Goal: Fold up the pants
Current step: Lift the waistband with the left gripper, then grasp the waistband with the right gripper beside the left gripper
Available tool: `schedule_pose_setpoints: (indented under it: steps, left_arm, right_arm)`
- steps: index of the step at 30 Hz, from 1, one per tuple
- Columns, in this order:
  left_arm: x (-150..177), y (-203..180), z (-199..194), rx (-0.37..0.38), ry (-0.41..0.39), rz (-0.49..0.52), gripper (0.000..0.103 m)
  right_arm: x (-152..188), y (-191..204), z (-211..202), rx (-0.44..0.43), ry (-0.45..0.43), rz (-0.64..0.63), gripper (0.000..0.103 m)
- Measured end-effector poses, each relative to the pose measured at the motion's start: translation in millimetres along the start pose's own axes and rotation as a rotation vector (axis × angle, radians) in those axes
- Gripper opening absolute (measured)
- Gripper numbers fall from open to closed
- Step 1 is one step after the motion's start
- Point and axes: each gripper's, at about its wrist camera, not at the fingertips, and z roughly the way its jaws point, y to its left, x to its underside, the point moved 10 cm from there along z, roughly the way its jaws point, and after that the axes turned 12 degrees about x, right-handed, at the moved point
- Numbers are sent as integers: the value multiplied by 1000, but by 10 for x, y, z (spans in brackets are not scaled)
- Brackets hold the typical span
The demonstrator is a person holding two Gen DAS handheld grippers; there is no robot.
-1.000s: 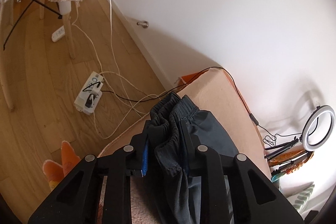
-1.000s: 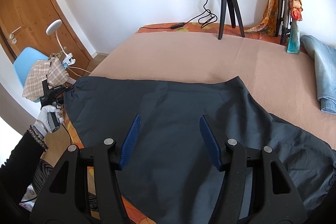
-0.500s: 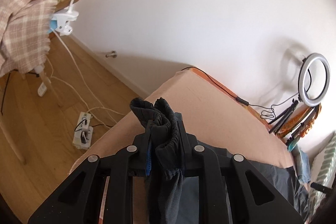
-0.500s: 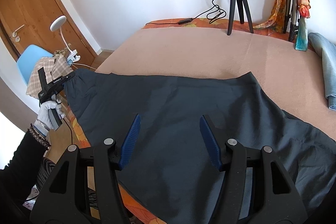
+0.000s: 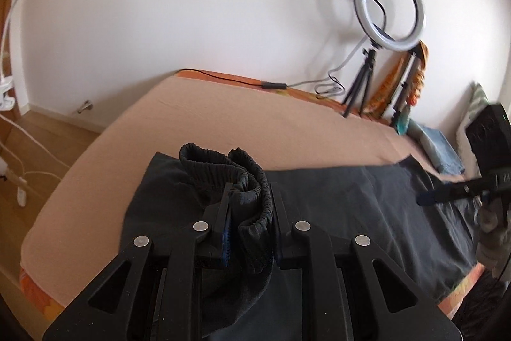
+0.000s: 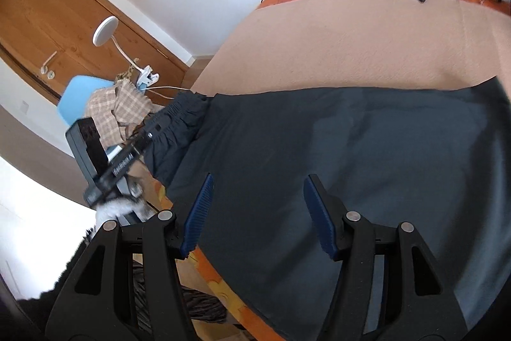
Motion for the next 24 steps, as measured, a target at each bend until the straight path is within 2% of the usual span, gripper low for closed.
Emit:
schedule_pose_setpoints:
  steps: [4, 7, 11, 15, 18, 21, 24]
  left_arm:
    - [196, -400, 165, 39, 66, 119, 17]
    - [296, -579, 234, 51, 93, 174, 17]
    - [406, -717, 248, 43, 119, 262, 17]
    - [513, -876, 270, 8, 142, 401, 18]
    - [603, -985, 298, -16, 169, 509, 19]
    - [649, -1038, 304, -19, 178, 544, 20]
    - [659, -1056, 286, -31, 176, 566, 22]
  right_arm:
    - [-21, 152, 375, -111, 85, 105, 62]
    - [-21, 235, 627, -154, 133, 156, 62]
    - [-16, 295, 885, -206, 186, 233, 62]
    - [-1, 338, 1034, -255, 230, 287, 65]
    - [2, 401, 1077, -253, 242, 283, 66]
    - [-14, 450, 1053, -255, 239, 268, 68]
    - [-30, 423, 1062, -181, 237, 229, 68]
